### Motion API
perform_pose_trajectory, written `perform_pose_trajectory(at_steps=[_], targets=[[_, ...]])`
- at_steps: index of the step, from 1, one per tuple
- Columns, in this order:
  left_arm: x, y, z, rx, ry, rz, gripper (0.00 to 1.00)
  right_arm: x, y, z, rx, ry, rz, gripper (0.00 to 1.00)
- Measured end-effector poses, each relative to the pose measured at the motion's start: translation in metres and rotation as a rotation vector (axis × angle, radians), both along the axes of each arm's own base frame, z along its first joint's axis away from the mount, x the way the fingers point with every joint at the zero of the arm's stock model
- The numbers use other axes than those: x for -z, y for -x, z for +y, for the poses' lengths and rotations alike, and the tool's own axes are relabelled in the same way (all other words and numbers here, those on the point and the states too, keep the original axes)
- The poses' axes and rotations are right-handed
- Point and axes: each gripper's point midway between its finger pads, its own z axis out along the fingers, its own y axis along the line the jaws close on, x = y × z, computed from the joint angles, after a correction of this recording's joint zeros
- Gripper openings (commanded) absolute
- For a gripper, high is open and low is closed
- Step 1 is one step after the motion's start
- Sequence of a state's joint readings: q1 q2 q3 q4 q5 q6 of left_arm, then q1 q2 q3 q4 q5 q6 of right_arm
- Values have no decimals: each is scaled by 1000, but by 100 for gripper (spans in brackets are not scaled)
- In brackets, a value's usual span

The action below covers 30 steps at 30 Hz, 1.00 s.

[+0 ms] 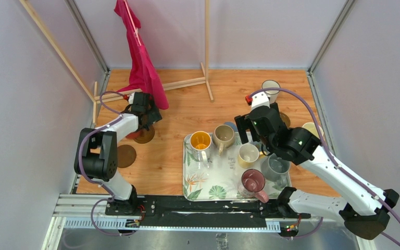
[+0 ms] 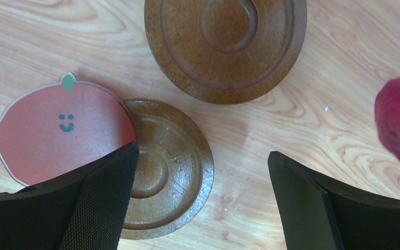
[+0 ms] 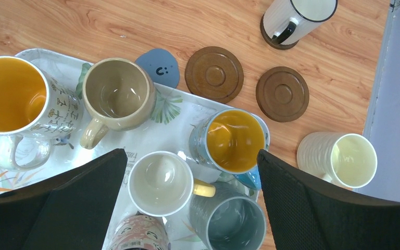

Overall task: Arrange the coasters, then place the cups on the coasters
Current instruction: Move the coaster to the center of the board.

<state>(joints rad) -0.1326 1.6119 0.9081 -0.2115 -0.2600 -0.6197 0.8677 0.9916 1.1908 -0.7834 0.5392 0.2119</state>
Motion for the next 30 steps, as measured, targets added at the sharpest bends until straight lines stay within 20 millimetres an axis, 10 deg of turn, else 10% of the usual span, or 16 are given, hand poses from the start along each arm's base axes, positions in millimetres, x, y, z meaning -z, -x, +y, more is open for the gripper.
perform_pose_trajectory(at_steps=[12,30], targets=[[-22,-28,38,-98,5,-43,100,1,-5,-5,7,13,5,100],[-1,33,-14,50,48,29,100,-3,-3,-12,3,-19,-4,100]])
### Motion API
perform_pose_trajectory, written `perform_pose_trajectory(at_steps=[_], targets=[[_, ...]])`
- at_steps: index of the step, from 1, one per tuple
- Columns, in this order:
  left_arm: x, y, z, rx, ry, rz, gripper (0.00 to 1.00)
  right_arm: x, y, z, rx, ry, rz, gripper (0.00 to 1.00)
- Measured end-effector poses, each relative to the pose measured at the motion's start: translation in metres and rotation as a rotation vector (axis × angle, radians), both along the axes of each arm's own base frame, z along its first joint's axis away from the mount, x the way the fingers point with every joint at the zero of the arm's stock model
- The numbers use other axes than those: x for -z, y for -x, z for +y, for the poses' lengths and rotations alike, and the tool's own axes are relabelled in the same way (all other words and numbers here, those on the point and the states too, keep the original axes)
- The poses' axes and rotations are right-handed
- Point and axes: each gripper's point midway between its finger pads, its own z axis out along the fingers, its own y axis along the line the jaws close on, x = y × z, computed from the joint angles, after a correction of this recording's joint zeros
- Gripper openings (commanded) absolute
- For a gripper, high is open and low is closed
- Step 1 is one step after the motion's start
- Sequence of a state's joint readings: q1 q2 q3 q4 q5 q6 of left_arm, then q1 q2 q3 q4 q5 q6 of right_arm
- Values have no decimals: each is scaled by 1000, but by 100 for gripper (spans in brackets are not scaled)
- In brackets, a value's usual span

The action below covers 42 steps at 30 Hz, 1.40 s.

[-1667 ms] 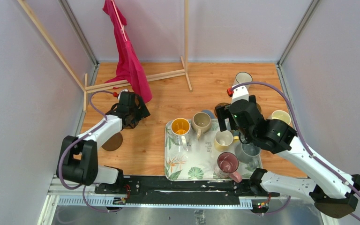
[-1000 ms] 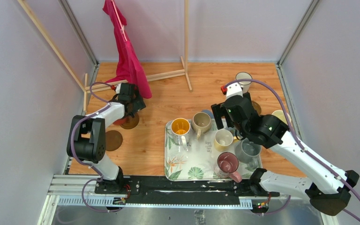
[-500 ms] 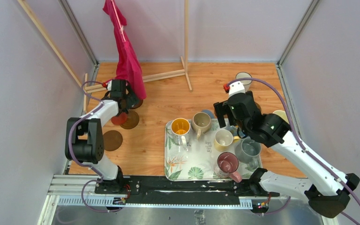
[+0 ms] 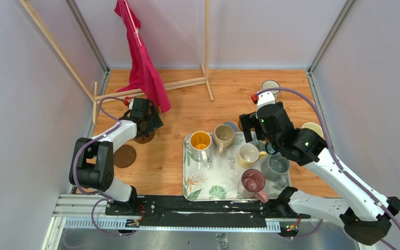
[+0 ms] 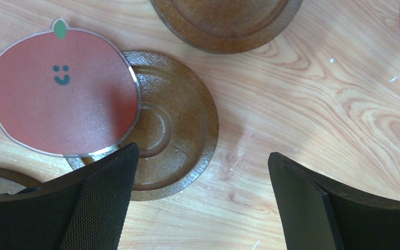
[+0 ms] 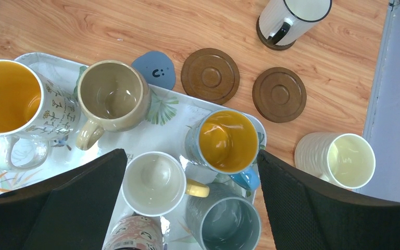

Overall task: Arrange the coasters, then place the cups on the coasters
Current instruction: Move the coaster to the center of the board.

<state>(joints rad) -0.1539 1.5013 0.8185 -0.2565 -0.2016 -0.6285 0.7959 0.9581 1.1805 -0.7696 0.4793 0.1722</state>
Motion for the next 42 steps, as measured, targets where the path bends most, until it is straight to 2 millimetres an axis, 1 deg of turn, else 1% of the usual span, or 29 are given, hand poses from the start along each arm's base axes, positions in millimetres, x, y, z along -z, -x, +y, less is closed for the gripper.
perform_pose_trajectory(at_steps=[4,9,12,16,22,24,27,32,39,42], targets=[[6,0,6,-17,-29,20,100,0,3,-3,0,-8,-6,100],[15,-8,11,-35,-59,47,100,-1,5,-5,4,-21,-12,100],[17,-12,19,-58,-69,54,100,-2,6,-5,5,-25,-13,100],[12,-24,31,-95,-72,44,100,-2,6,-6,6,-26,-14,100],[-6,-53,46,-144,-74,-4,100,-2,6,-7,8,-24,-14,100],[-7,-61,54,-164,-73,-9,100,-2,6,-8,11,-23,-12,100],[-5,-68,63,-187,-71,0,100,-1,6,-9,14,-20,-10,100],[-3,-67,63,-183,-49,6,100,0,5,-10,20,-17,-8,100],[6,-56,60,-179,-38,33,100,4,5,-10,23,-9,1,100],[8,-53,64,-194,-27,41,100,6,5,-11,23,-4,5,100]])
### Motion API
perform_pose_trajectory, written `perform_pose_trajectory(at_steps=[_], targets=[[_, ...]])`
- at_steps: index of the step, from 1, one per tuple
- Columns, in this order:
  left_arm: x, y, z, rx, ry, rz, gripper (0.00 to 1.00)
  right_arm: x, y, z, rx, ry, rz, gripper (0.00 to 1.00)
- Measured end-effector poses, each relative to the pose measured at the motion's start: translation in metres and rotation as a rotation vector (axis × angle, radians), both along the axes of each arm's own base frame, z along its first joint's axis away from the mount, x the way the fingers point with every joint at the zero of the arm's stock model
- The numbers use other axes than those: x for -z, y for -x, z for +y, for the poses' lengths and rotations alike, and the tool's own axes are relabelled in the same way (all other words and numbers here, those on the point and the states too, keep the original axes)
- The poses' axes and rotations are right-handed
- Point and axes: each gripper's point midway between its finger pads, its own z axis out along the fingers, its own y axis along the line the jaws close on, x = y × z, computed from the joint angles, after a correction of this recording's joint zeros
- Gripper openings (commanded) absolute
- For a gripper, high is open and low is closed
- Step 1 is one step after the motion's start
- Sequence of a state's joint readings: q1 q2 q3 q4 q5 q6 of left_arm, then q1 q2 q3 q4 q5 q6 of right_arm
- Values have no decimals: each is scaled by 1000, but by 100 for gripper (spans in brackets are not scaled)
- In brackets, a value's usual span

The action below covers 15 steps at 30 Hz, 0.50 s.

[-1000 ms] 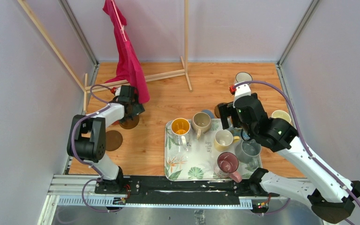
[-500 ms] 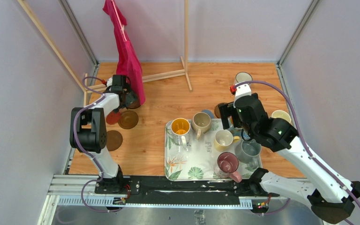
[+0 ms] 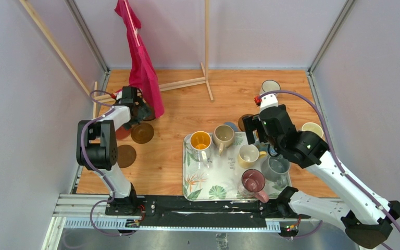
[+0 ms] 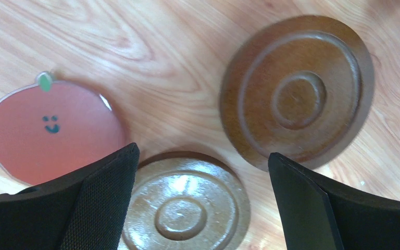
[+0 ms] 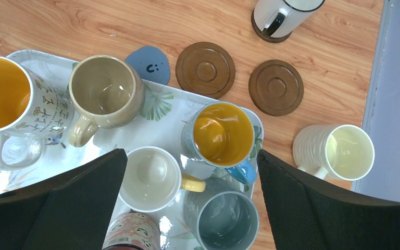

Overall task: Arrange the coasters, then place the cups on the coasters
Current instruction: Move the coaster to the center of the board.

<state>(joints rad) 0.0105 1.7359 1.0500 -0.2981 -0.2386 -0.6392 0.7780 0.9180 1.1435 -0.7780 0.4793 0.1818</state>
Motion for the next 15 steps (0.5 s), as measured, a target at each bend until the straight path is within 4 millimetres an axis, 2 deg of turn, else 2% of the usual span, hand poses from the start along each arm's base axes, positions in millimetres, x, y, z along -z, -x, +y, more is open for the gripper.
perform_pose_trajectory(at_steps=[8,12,15], targets=[[8,8,32,-81,6,43,100,5,2,-6,10,4,4,100],[7,4,32,-75,17,44,100,3,3,-8,15,-3,-4,100],[7,4,25,-52,16,46,100,3,3,-8,14,-3,-3,100]])
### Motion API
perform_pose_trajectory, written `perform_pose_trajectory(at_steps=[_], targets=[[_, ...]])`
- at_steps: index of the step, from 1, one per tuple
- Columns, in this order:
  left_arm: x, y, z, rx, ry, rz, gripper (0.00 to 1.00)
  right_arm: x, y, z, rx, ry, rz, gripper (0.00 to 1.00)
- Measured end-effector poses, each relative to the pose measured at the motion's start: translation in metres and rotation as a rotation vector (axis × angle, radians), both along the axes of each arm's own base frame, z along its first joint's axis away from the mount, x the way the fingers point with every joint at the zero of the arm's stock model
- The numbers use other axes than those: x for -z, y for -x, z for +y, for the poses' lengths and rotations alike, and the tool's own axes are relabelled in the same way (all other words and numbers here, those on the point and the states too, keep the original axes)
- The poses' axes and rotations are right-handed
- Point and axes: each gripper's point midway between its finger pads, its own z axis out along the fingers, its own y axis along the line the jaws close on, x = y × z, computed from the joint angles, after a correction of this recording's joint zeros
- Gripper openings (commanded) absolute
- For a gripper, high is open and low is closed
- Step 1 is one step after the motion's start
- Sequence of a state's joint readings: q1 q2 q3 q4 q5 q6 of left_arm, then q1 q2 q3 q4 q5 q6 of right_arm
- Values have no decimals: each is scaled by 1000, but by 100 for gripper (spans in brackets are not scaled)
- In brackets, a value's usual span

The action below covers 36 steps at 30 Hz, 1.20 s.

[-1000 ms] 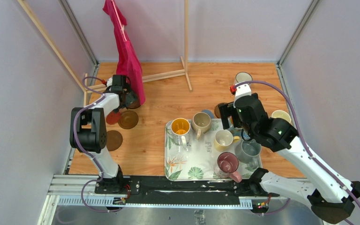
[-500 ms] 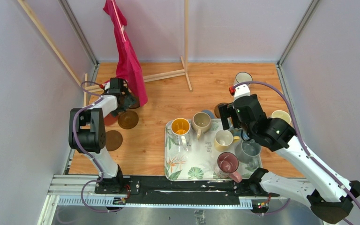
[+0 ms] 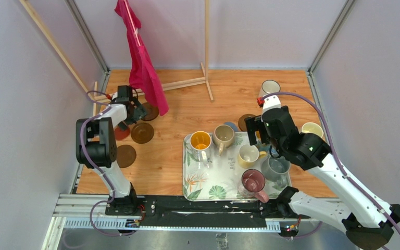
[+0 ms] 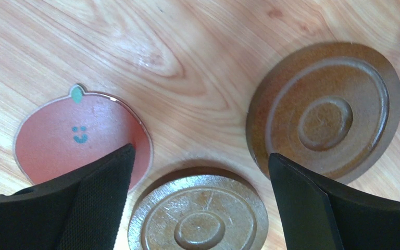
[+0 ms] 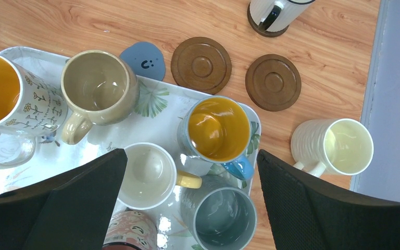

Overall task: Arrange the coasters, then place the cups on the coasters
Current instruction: Move the coaster to the center of the board.

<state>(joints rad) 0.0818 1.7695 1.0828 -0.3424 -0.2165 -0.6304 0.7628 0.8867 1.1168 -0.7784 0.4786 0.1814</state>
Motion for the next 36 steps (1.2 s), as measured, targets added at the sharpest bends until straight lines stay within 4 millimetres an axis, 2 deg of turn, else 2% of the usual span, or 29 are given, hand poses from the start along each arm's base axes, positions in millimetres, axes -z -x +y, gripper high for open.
perform_pose_trajectory(at_steps=[6,13,22,27,36], targets=[[-6,7,-25,63,-3,-8,100,2,0,2,-7,-4,9,100],[-22,46,-57,117,-17,-59,100,8,-1,19,-41,-34,64,100],[-14,107,-49,37,-7,-72,100,18,-9,41,-35,-65,146,100],[-15,120,-49,21,5,-81,100,22,-19,50,-3,-55,183,100],[-14,133,-49,-33,33,-56,100,1,-43,66,52,-83,162,100]])
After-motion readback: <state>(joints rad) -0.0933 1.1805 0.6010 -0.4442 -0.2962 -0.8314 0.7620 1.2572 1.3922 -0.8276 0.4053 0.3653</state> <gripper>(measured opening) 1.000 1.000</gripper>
